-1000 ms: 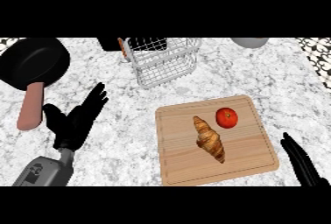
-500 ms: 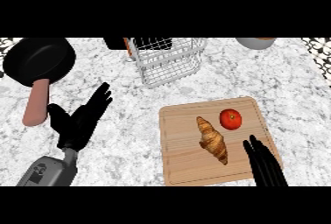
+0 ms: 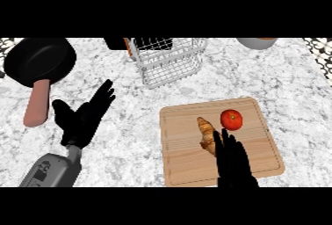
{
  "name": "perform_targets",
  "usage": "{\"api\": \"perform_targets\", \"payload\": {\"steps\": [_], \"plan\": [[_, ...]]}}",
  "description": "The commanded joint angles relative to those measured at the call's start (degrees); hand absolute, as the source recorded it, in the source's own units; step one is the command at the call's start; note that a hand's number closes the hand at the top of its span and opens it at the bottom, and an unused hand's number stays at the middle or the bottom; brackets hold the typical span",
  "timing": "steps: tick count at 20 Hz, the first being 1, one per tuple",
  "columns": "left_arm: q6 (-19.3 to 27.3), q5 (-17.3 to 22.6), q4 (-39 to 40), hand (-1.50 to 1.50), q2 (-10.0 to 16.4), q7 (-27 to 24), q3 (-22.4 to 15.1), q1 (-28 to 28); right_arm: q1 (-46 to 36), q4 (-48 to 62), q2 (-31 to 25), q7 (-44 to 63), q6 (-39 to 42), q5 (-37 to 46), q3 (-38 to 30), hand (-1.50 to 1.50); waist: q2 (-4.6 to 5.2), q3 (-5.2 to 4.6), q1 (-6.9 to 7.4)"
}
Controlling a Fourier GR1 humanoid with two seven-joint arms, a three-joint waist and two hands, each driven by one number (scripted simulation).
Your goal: Pick the croissant from the cutting board and place it in the tiered basket
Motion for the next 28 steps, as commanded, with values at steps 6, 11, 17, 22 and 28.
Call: {"api": "perform_targets", "payload": {"steps": [6,11,17,22,28], "plan": [[-1.8,-4.9,2.8,0.0,-3.9,-2.5,2.1,1.1,-5.9,8.7,0.5,5.6,0.3,-2.9,-0.4,-1.5,0.0,0.04,-0.23],[-5.2,-2.2,-1.4,0.0,-1.6,3.5,6.2,0.0,-2.2,10.5,-2.7,3.7,-7.3,-1.6,-2.2,-1.5,-0.07,0.06,-0.25],[-5.8,-6.1,0.8,0.0,-5.2,2.9,6.8,0.2,-3.8,12.8,-4.1,1.5,-10.6,-2.7,-5.3,-1.5,-0.04,0.06,-0.27],[-5.9,-7.9,-3.1,0.0,-7.0,4.2,7.2,2.6,-4.6,12.1,-4.7,-0.4,-10.6,-5.1,-7.4,-1.5,-0.06,0.06,-0.22],[-7.7,-9.7,3.9,0.0,-9.0,0.7,9.3,-0.8,-8.9,21.0,0.4,-1.4,-15.1,-5.7,-9.0,-1.5,0.0,0.05,-0.3]]}}
